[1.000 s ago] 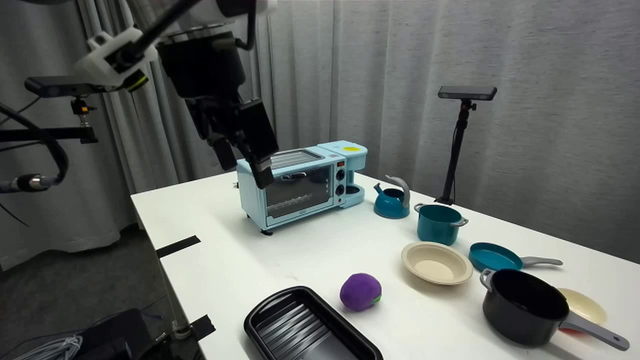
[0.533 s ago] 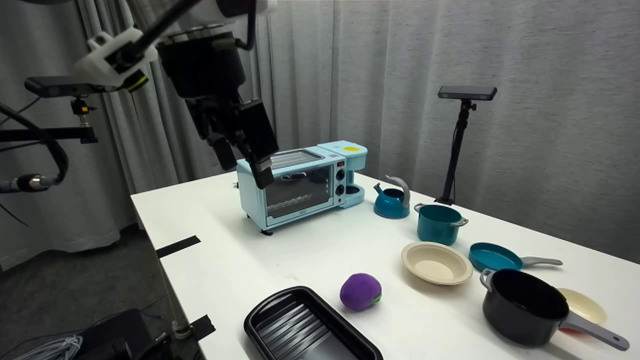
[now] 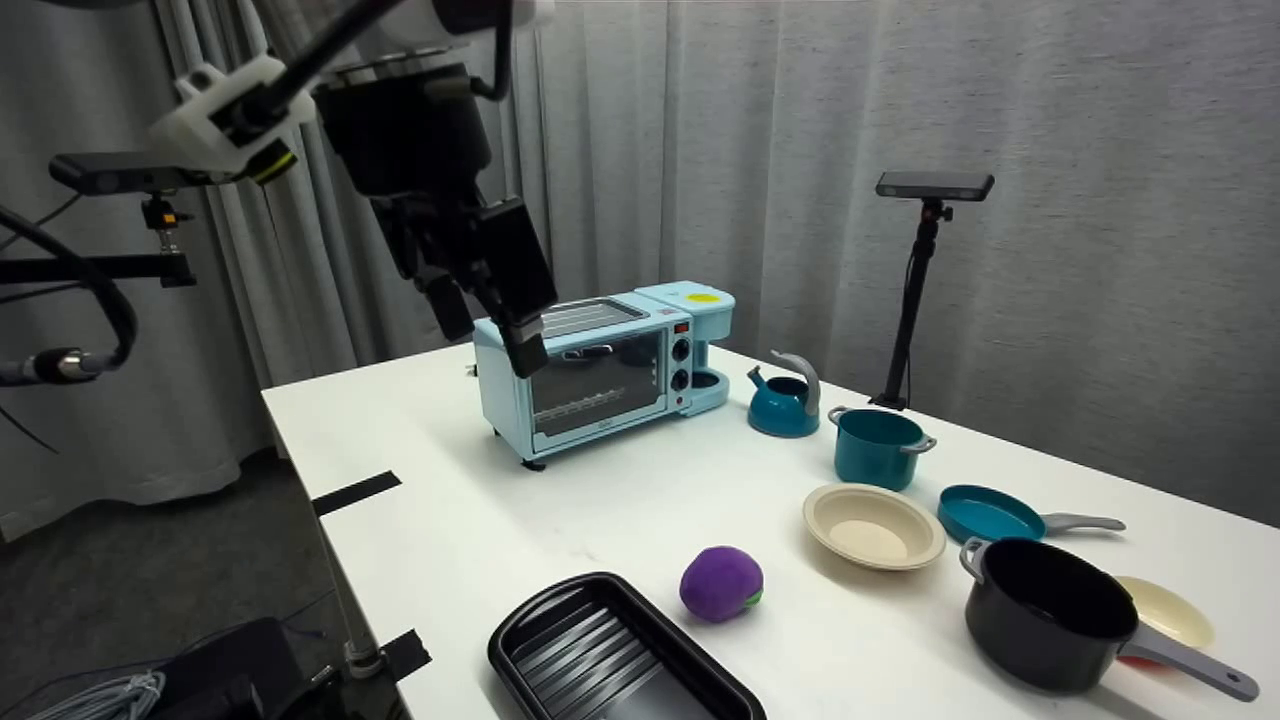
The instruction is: Pick up the purple toy from the table and put it in the bowl.
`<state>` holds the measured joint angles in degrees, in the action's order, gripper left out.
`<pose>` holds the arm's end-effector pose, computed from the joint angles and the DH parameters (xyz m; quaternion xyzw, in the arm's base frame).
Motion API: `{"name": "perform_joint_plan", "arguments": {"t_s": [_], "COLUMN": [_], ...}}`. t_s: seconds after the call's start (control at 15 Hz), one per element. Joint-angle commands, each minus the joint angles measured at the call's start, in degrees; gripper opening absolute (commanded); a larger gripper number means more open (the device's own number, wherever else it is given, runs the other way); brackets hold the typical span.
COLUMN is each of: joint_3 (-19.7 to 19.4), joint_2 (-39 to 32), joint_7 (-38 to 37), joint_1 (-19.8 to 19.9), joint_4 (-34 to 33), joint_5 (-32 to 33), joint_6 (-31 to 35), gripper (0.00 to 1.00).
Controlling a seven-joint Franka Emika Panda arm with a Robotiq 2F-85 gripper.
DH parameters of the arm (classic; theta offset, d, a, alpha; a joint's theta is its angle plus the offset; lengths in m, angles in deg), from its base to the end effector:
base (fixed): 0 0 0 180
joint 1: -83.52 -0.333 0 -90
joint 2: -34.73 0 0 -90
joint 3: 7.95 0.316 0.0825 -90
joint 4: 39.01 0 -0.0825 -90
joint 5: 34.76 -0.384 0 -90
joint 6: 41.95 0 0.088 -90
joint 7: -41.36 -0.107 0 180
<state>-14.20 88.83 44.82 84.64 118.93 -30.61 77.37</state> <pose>0.2963 -0.0426 0.4921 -0.9910 0.0041 -0.1340 0.0005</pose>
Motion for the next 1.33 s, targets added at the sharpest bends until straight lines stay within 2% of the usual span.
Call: {"name": "perform_joint_plan", "arguments": {"t_s": [0.0, 0.4, 0.53, 0.6, 1.0, 1.27], "joint_3": [0.6, 0.6, 0.1, 0.6, 0.6, -1.6], "joint_2": [-0.1, -0.1, -1.5, -0.4, -1.0, -8.1], "joint_7": [0.5, 0.5, 0.9, 0.5, 0.5, 3.5], "joint_1": [0.7, 0.7, 0.2, 0.7, 0.7, -0.6], "joint_4": [-0.1, -0.1, -1.7, -0.2, -0.4, -5.5], "joint_5": [-0.6, -0.6, -1.3, -0.7, -0.7, -1.8], "joint_6": [-0.2, -0.2, -2.4, -0.3, -0.6, -6.4], "gripper": [1.00, 1.00, 1.00, 1.00, 1.00, 1.00]}}
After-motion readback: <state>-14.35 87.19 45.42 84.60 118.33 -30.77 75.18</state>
